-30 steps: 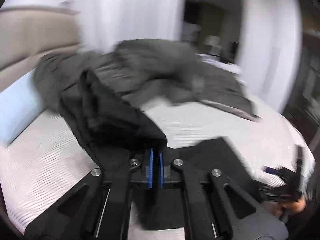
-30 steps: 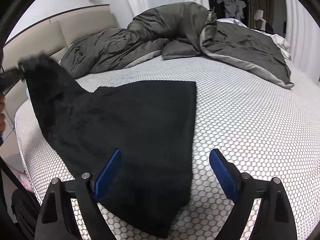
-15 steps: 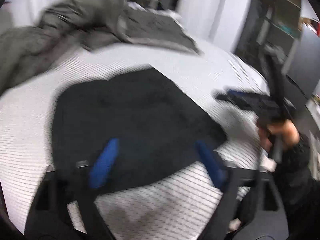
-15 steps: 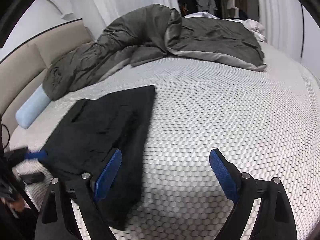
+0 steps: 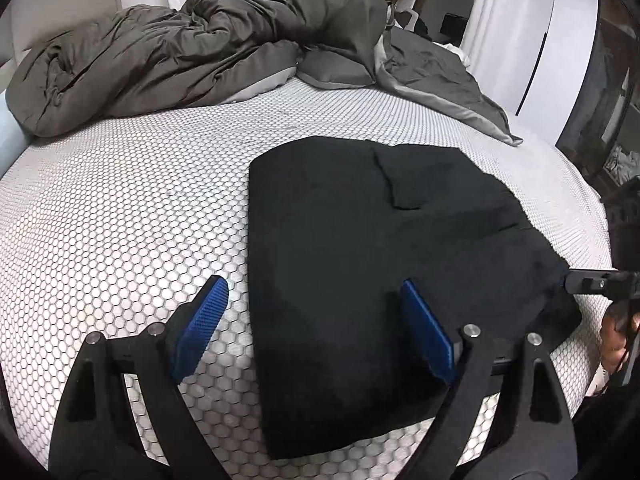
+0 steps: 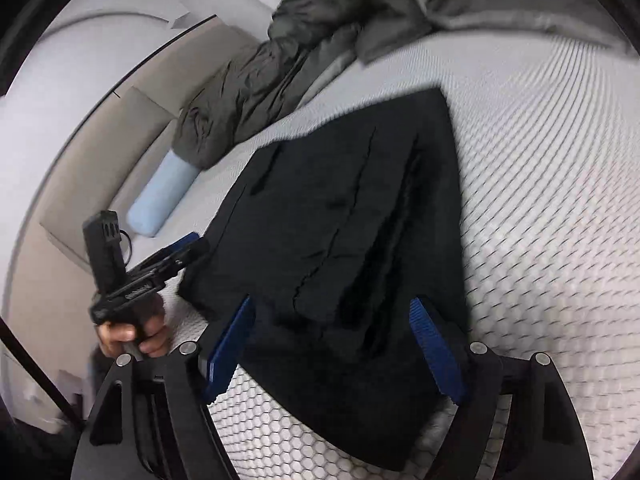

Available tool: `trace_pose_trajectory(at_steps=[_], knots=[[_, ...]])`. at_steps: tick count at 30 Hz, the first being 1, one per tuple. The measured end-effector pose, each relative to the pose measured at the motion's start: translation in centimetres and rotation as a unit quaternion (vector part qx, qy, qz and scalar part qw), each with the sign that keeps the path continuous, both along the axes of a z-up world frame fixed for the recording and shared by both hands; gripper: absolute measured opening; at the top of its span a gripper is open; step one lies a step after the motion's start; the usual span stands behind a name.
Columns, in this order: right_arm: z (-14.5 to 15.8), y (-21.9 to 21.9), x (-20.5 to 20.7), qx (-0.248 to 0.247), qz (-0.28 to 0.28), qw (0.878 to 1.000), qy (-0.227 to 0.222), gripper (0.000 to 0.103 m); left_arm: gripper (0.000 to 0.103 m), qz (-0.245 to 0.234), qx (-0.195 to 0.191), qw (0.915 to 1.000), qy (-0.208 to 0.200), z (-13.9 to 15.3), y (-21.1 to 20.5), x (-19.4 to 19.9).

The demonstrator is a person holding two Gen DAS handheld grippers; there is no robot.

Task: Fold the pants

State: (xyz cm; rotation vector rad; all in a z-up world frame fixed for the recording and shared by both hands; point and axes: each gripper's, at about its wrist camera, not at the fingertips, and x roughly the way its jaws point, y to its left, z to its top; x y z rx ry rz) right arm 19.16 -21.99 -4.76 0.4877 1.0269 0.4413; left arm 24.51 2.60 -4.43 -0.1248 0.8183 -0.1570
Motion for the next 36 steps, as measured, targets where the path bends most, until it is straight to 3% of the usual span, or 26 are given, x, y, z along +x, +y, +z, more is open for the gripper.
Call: trace_pose_trajectory(at_steps=[3, 4, 5, 8, 13, 16, 18, 19, 20, 23, 26, 29, 32, 36], knots=[[-1.5, -0.8, 1.0, 0.053, -0.006, 0.998, 0.025, 0.081, 0.087, 0.010, -0.031, 0.9995, 0.000, 0.2, 1.3, -0.4], [-1.8, -1.4, 1.3, 0.081, -0.021, 0.996, 0.031, 0.065, 0.087, 0.014, -0.038, 0.9992, -0.002, 0.3, 1.7, -0.4], [-1.8, -1.7, 1.3, 0.082, -0.030, 0.996, 0.031, 0.031, 0.087, 0.017, -0.042, 0.9990, -0.004, 0.7, 1.9, -0.6], [-0.7, -1.7, 0.7, 0.066, -0.048, 0.997, 0.016, 0.019, 0.087, 0.031, -0.052, 0.9981, -0.006, 1.2, 2.9, -1.2], [4.6, 0.7, -2.9, 0.042, -0.002, 0.997, -0.064, 0.018, 0.087, 0.026, -0.053, 0.9979, -0.026, 2.7, 3.0, -2.2], [3.9, 1.3, -3.8, -0.018, 0.000, 0.998, -0.054, 0.021, 0.087, 0.026, -0.038, 0.9986, -0.028, 2.9, 2.3, -2.2], [1.2, 1.5, -3.3, -0.095, -0.004, 0.995, -0.006, 0.034, 0.087, 0.017, -0.028, 0.9992, -0.024, 2.9, 1.2, -2.4], [0.4, 1.6, -3.2, -0.111, -0.007, 0.994, 0.005, 0.042, 0.087, 0.008, -0.018, 0.9995, -0.026, 3.0, 0.5, -2.6], [0.4, 1.7, -3.3, -0.115, -0.005, 0.993, 0.002, 0.043, 0.087, -0.010, -0.002, 0.9993, -0.036, 3.3, -0.7, -2.9], [3.7, 2.3, -4.8, -0.154, -0.014, 0.985, -0.077, 0.044, 0.087, -0.055, 0.038, 0.9962, -0.057, 3.5, -3.7, -3.3], [6.2, 4.0, -5.4, -0.154, -0.025, 0.976, -0.151, 0.045, 0.087, -0.096, 0.071, 0.9908, -0.063, 3.1, -6.4, -3.1], [5.1, 7.1, -3.5, -0.166, 0.007, 0.976, -0.143, 0.046, 0.087, -0.161, 0.100, 0.9819, -0.012, 1.3, -8.8, -2.1], [1.2, 10.4, -0.2, -0.201, 0.052, 0.975, -0.085, 0.046, 0.087, -0.178, 0.112, 0.9775, 0.013, -0.5, -9.1, -1.5], [-1.2, 12.6, 0.7, -0.315, 0.091, 0.941, -0.085, 0.046, 0.088, -0.176, 0.115, 0.9774, 0.021, -0.8, -7.5, -2.2]])
